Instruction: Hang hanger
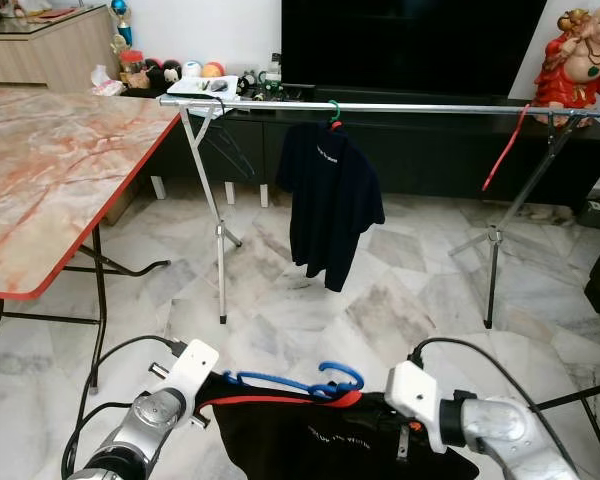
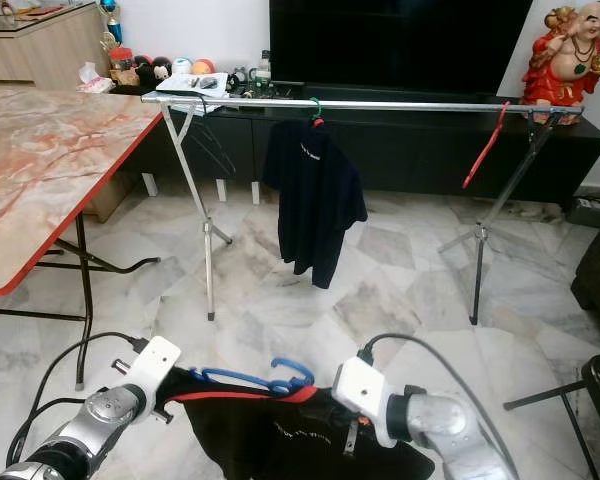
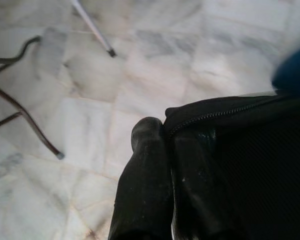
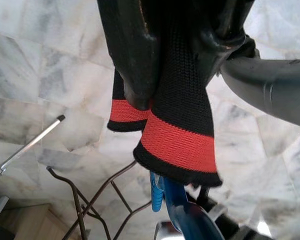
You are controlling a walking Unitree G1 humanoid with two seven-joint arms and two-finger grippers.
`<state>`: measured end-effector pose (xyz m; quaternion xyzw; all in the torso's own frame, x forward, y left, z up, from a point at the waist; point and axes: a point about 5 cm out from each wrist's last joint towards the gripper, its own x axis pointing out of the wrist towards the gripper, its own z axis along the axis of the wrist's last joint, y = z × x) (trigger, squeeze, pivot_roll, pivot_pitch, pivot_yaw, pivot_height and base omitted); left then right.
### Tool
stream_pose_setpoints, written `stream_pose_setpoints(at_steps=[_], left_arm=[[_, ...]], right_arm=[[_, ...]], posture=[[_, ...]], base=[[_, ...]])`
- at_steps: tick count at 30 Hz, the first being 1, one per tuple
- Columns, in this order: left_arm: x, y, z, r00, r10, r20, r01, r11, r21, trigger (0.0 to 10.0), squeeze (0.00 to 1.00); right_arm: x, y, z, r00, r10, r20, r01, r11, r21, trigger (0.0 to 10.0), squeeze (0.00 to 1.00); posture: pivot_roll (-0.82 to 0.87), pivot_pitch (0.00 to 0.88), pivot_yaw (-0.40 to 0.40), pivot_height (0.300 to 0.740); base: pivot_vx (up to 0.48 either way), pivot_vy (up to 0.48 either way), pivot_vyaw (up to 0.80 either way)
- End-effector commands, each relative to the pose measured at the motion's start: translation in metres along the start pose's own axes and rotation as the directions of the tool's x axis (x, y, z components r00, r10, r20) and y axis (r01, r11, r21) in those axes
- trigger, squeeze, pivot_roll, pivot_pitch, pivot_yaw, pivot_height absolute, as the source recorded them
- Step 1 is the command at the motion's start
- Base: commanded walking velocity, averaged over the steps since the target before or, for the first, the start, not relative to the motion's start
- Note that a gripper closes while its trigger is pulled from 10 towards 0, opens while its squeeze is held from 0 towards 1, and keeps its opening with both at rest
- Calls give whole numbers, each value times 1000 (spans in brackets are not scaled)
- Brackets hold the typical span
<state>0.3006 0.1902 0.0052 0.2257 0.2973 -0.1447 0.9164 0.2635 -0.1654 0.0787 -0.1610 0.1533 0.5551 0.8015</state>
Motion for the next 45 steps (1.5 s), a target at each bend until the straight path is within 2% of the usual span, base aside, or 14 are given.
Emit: stream_pose_setpoints(at_steps=[1, 6, 9, 10, 11, 12, 13, 14, 27, 39, 40, 41, 43, 45], left_arm=[[-5, 6, -20, 996, 9, -93, -8, 1000, 9, 0, 0], [-4, -6, -19, 989, -120, -91, 124, 991, 42, 0, 0], [-4, -11, -7, 982, -191, 0, 191, 981, 38, 471, 0], [-4, -12, -2, 977, -211, 43, 209, 977, 48, 2510, 0], [-4, -12, -2, 977, -211, 43, 209, 977, 48, 2510, 0], [-5, -12, 2, 970, -235, 68, 233, 972, 45, 10000, 0], [-5, -12, 4, 965, -250, 79, 247, 968, 46, 10000, 0], [-6, -11, 5, 964, -251, 87, 247, 967, 60, 10000, 1000], [-20, -6, -3, 913, -391, 115, 376, 917, 131, 10000, 1000], [-35, -15, 28, 783, -587, 206, 542, 807, 235, 10000, 1000], [-35, -17, 32, 774, -595, 216, 548, 801, 242, 10000, 941], [-37, -20, 40, 757, -611, 233, 558, 789, 258, 10000, 118], [-38, -22, 45, 743, -624, 242, 565, 779, 272, 10000, 0], [-41, -23, 51, 724, -644, 247, 580, 763, 286, 10000, 0]], right_arm=[[-18, -10, 6, 998, -54, 38, 53, 999, 7, 10000, 0], [-21, -12, 11, 995, -67, 72, 65, 997, 30, 10000, 0], [-18, -11, 6, 997, -68, 31, 68, 998, 17, 10000, 0], [-17, -10, 4, 998, -65, 11, 65, 998, 11, 10000, 0], [-17, -10, 4, 998, -65, 11, 65, 998, 11, 10000, 0], [-15, -9, 0, 998, -65, -16, 65, 998, 2, 10000, 0], [-13, -9, -2, 997, -65, -32, 65, 998, -3, 10000, 0], [-13, -9, -3, 997, -67, -44, 67, 998, -9, 10000, 0], [-2, -13, -30, 955, -147, -259, 112, 983, -143, 10000, 0], [16, -9, -15, 982, 42, -182, -63, 992, -109, 10000, 0], [16, -9, -15, 981, 53, -185, -74, 991, -112, 10000, 0], [18, -9, -14, 980, 71, -184, -92, 989, -113, 10000, 0], [19, -8, -14, 979, 87, -184, -109, 988, -112, 10000, 0], [20, -7, -14, 976, 113, -185, -134, 985, -107, 10000, 0]], posture=[[90, 43, -21, 740], [90, 45, -21, 740], [91, 46, -20, 740], [92, 47, -20, 740], [92, 47, -20, 740], [92, 47, -20, 740], [95, 47, -20, 740], [95, 47, -20, 740], [97, 46, -21, 740], [105, 44, -29, 740], [104, 43, -30, 740], [105, 42, -31, 740], [105, 42, -31, 740], [106, 38, -34, 740]], base=[[0, 0, 0], [0, 0, 0], [0, 0, 0], [0, 0, 0], [0, 0, 0], [0, 0, 0], [0, 0, 0], [0, 0, 0], [0, 0, 0], [0, 0, 0], [0, 0, 0], [0, 0, 0], [0, 0, 0], [0, 0, 0]])
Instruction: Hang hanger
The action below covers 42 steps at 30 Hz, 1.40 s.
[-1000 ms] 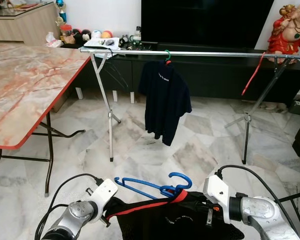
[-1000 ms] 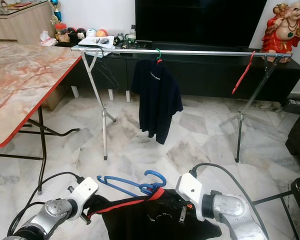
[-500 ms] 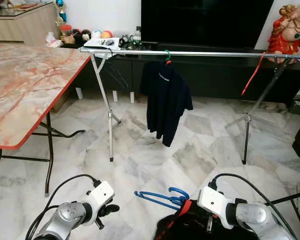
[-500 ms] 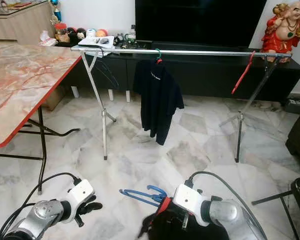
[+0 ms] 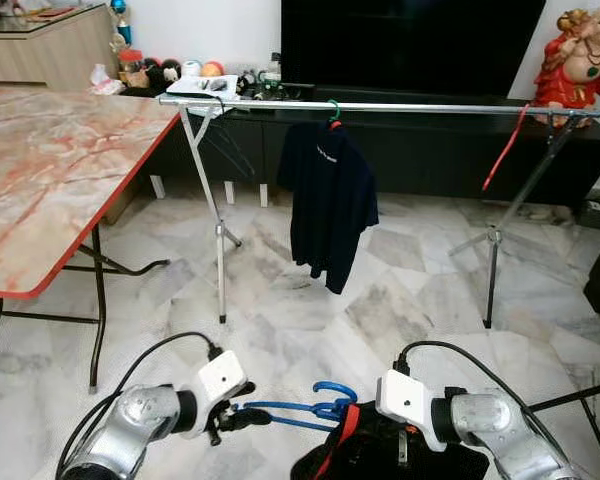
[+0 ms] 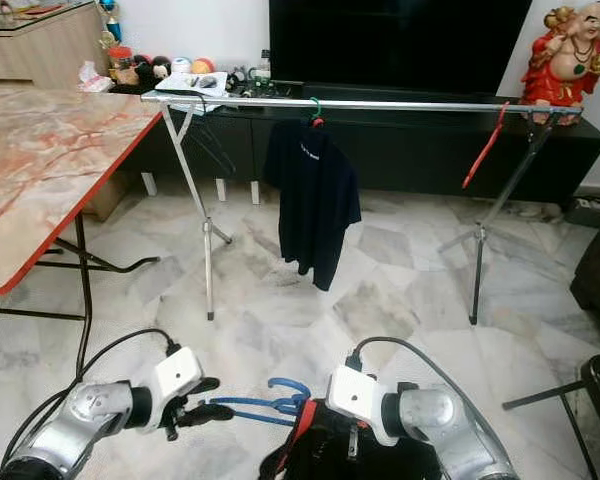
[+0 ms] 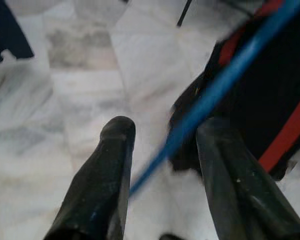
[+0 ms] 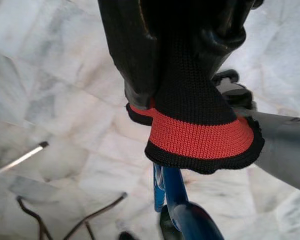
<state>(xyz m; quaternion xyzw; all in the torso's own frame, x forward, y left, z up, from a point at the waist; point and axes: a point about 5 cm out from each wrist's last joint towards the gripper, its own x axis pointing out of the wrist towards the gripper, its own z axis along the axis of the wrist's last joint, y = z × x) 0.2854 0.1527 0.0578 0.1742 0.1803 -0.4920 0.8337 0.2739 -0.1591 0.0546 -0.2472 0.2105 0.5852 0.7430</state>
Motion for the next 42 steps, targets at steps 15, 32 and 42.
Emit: stream_pose_setpoints(at_steps=[15, 32, 42], left_arm=[[0, -13, 15, 987, -159, 10, 159, 987, -27, 10000, 1000], [8, -17, 18, 986, -168, -7, 168, 986, 8, 10000, 0], [12, -27, 17, 970, -244, -16, 244, 970, 1, 9412, 0]], right_arm=[[16, -16, 17, 997, 13, 81, -13, 1000, -12, 10000, 0], [21, -6, 16, 980, 164, 114, -163, 986, -20, 10000, 0], [21, -8, 22, 978, 164, 131, -159, 986, -48, 10000, 0]], posture=[[117, 24, -36, 740], [118, 0, -36, 740], [119, 13, -44, 740]], base=[[0, 0, 0], [0, 0, 0], [0, 0, 0]])
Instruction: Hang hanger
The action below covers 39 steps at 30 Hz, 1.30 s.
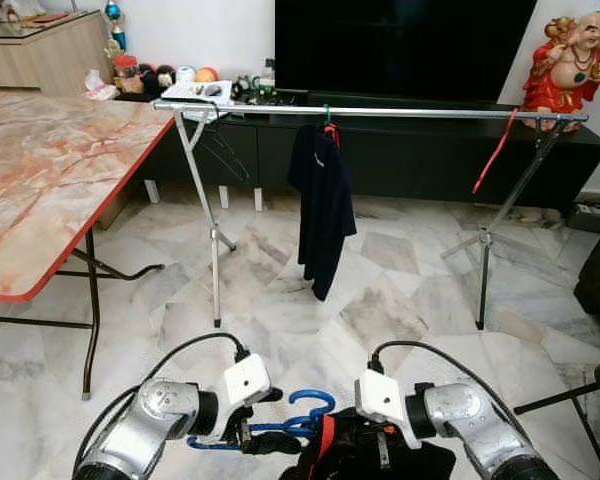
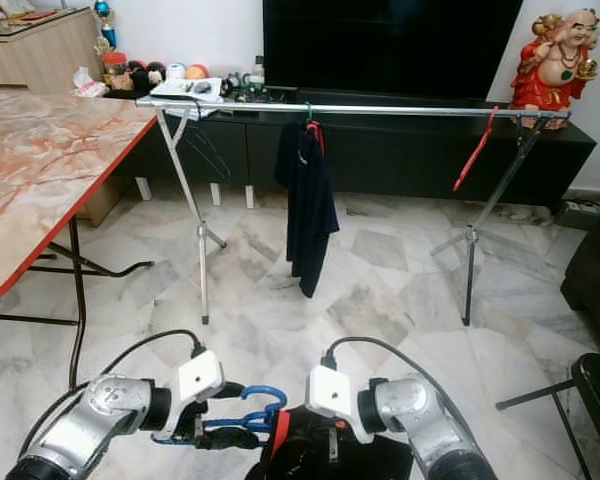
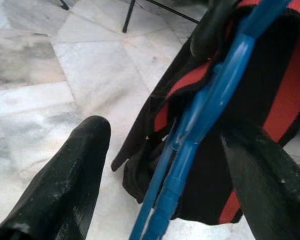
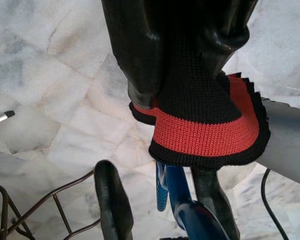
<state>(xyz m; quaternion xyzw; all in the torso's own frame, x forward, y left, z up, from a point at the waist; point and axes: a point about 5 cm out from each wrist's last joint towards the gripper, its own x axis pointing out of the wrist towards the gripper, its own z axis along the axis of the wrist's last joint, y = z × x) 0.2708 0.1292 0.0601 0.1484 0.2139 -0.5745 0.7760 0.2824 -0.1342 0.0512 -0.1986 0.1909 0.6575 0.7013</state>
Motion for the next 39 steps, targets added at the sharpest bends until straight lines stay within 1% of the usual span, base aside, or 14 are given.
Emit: stream_pose_setpoints(at_steps=[1, 2, 3, 5, 8, 10, 11, 12, 13, 14, 15, 16, 39], left_arm=[[3, -4, 6, 999, -34, 4, 34, 999, 31, 9412, 0], [4, -5, 7, 999, -41, 4, 41, 999, 35, 8588, 0], [4, -5, 7, 999, -43, 4, 42, 998, 37, 8392, 0], [5, -5, 8, 999, -43, 5, 43, 998, 37, 8392, 0], [7, -5, 10, 999, -44, 11, 43, 998, 38, 5255, 0], [8, -5, 11, 999, -44, 16, 43, 998, 39, 3490, 0], [8, -5, 12, 999, -44, 16, 43, 998, 40, 3490, 0], [8, -5, 11, 999, -44, 16, 43, 998, 40, 1686, 0], [9, -5, 11, 999, -44, 15, 44, 998, 40, 1686, 0], [9, -5, 11, 999, -45, 14, 44, 998, 40, 1412, 0], [9, -5, 11, 999, -46, 13, 45, 998, 40, 353, 0], [9, -6, 11, 999, -47, 13, 47, 998, 39, 0, 0], [9, -9, 10, 998, -67, 12, 67, 997, 28, 0, 0]], right_arm=[[-2, -4, 9, 1000, -2, 28, 3, 999, -39, 10000, 0], [-2, -4, 10, 1000, 2, 31, -1, 999, -43, 10000, 0], [-2, -4, 10, 999, 4, 32, -3, 999, -45, 10000, 0], [-2, -4, 11, 999, 6, 34, -5, 999, -47, 10000, 0], [-1, -4, 13, 999, 16, 40, -13, 998, -53, 10000, 0], [0, -4, 14, 999, 14, 43, -12, 998, -56, 10000, 0], [0, -4, 14, 999, 14, 43, -11, 998, -56, 10000, 0], [0, -5, 14, 999, 12, 45, -9, 998, -56, 10000, 0], [1, -5, 14, 999, 10, 46, -8, 998, -57, 10000, 0], [1, -5, 15, 999, 9, 47, -7, 998, -57, 10000, 0], [1, -5, 15, 999, 9, 48, -6, 998, -57, 10000, 0], [1, -5, 15, 999, 7, 49, -5, 998, -57, 10000, 0], [1, -8, 20, 998, -5, 56, 9, 997, -74, 10000, 0]], posture=[[119, 13, -44, 740], [119, 13, -44, 740], [119, 13, -44, 740], [118, 15, -44, 740], [118, 15, -44, 740], [120, 18, -44, 740], [120, 18, -44, 740], [120, 18, -44, 740], [120, 18, -44, 740], [121, 21, -43, 740], [121, 21, -43, 740], [121, 21, -43, 740], [120, 25, -41, 740]], base=[[0, 0, 0], [0, 0, 0], [0, 0, 0], [0, 0, 0], [0, 0, 0], [0, 0, 0], [0, 0, 0], [0, 0, 0], [0, 0, 0], [0, 0, 0], [0, 0, 0], [0, 0, 0], [0, 0, 0]])
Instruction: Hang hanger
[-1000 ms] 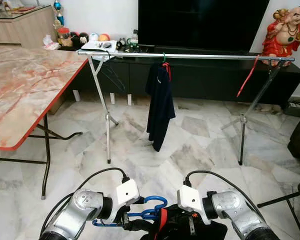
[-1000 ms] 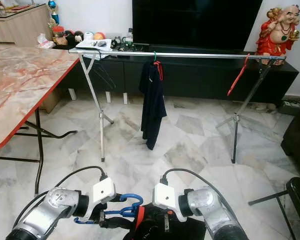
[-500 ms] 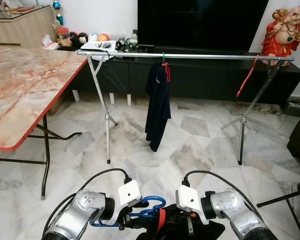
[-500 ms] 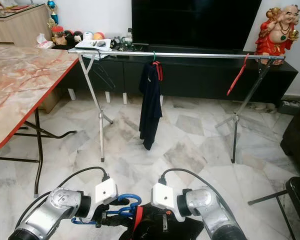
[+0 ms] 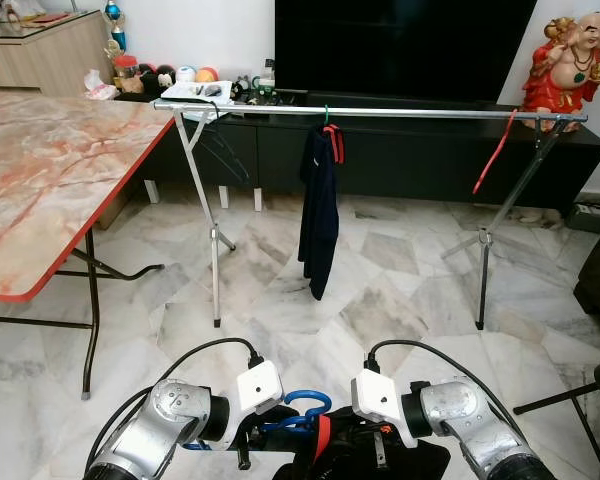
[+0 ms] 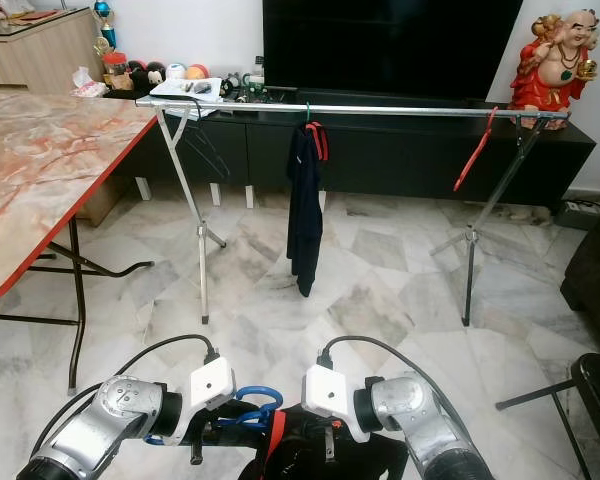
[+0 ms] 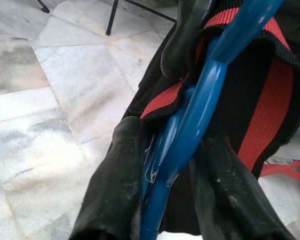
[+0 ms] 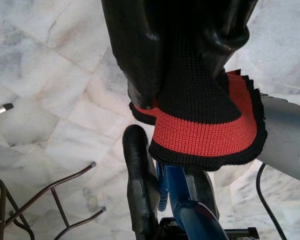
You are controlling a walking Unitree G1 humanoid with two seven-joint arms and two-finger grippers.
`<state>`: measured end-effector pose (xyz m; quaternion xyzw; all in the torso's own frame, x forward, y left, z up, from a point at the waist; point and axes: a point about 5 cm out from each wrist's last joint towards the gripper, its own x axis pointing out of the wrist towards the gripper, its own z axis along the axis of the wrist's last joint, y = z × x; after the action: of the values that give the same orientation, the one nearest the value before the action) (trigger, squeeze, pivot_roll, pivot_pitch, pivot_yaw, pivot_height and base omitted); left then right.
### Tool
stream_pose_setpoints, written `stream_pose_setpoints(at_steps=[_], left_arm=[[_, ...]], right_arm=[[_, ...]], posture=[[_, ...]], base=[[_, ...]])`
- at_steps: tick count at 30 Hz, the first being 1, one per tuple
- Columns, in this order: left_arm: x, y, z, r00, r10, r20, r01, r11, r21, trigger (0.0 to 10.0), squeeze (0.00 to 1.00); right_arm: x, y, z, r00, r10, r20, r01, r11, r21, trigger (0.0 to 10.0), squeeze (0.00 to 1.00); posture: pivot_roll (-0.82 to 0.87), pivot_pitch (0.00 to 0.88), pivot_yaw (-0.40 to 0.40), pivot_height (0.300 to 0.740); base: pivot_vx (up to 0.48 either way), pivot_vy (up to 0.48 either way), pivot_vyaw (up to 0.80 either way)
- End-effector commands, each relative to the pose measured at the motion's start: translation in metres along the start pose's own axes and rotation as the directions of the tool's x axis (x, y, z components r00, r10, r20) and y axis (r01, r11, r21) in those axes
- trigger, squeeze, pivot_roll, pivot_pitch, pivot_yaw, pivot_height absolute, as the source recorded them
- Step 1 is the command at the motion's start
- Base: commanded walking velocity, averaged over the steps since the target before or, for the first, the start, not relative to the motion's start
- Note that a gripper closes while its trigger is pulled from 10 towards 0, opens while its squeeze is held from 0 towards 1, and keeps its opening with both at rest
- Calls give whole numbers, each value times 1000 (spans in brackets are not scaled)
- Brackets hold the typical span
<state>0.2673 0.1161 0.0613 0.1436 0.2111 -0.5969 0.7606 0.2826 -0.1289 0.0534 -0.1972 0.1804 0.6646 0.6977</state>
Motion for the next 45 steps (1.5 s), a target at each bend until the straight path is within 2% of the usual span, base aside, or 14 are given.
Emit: stream_pose_setpoints(at_steps=[1, 41, 42, 43, 44, 45], left_arm=[[0, -1, 4, 1000, -13, 2, 13, 1000, 17, 0, 0], [-1, 2, 6, 1000, 8, 21, -8, 1000, 13, 0, 0], [-1, 2, 6, 1000, 7, 22, -8, 1000, 13, 0, 0], [-1, 2, 6, 1000, 7, 22, -8, 1000, 13, 0, 0], [0, 2, 6, 1000, 6, 23, -6, 1000, 12, 0, 0], [0, 2, 6, 1000, 6, 23, -6, 1000, 13, 0, 0]], right_arm=[[-2, -8, 15, 999, -16, 38, 19, 998, -58, 10000, 0], [-5, -10, 15, 998, -23, 50, 25, 999, -33, 10000, 0], [-5, -10, 15, 998, -23, 53, 25, 999, -34, 10000, 341], [-5, -10, 15, 998, -23, 53, 25, 999, -34, 10000, 341], [-6, -11, 16, 998, -23, 56, 25, 999, -33, 10000, 890], [-6, -11, 16, 998, -23, 56, 25, 999, -33, 10000, 890]], posture=[[120, 25, -41, 740], [116, 24, -42, 740], [115, 23, -42, 740], [115, 23, -42, 740], [115, 23, -42, 740], [115, 23, -42, 740]], base=[[0, 0, 0], [0, 0, 0], [0, 0, 0], [0, 0, 0], [0, 0, 0], [0, 0, 0]])
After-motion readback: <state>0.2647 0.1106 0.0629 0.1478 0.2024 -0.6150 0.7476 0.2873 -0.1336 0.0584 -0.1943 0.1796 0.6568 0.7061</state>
